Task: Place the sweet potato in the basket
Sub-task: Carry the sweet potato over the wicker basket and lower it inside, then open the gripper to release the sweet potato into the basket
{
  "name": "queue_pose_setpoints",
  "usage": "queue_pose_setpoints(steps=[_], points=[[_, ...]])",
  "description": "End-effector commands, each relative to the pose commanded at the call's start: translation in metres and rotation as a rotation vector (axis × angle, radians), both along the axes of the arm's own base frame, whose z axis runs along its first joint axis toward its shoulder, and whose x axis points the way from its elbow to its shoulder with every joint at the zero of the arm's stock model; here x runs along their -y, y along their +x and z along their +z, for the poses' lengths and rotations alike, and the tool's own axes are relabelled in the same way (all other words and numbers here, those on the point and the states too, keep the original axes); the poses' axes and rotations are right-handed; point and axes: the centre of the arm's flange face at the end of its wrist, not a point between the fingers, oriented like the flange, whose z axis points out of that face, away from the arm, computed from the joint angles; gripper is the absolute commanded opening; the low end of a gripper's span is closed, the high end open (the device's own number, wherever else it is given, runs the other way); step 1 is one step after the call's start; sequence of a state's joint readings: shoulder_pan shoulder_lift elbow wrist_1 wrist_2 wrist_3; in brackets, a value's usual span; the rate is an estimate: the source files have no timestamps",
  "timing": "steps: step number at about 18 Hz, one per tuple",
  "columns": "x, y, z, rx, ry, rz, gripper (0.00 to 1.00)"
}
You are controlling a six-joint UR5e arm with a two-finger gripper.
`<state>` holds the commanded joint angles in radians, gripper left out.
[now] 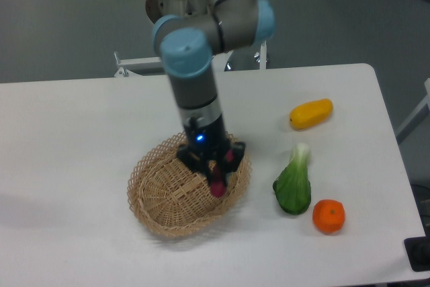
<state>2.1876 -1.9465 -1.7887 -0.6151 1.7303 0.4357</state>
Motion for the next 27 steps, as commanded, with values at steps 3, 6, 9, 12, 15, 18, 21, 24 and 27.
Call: queue_pose_setpoints(steps=[3, 6, 9, 12, 15, 18, 21, 24, 27], points=[[-0.006, 0.013, -0.025, 0.025, -0.037, -0.024, 0.28], [-0.005, 0.022, -0.040, 0.038, -0.067, -0.041, 0.30], [-0.008, 0.028, -0.047, 0.045, -0.079, -0.053, 0.30], [-0.008, 0.030, -0.047, 0.045, -0.079, -0.056, 0.39], [-0.009, 0.029, -0.042, 0.035, -0.073, -0.060, 0.90], [-0.012, 0.026, -0.030, 0.012, -0.059, -0.059, 1.00], [-0.018, 0.020, -0.004, -0.019, -0.021, -0.055, 1.00], [-0.030, 0.007, 0.032, -0.089, 0.018, -0.016, 1.00], [-0.030, -0.004, 0.056, -0.120, 0.049, -0.014, 1.00]])
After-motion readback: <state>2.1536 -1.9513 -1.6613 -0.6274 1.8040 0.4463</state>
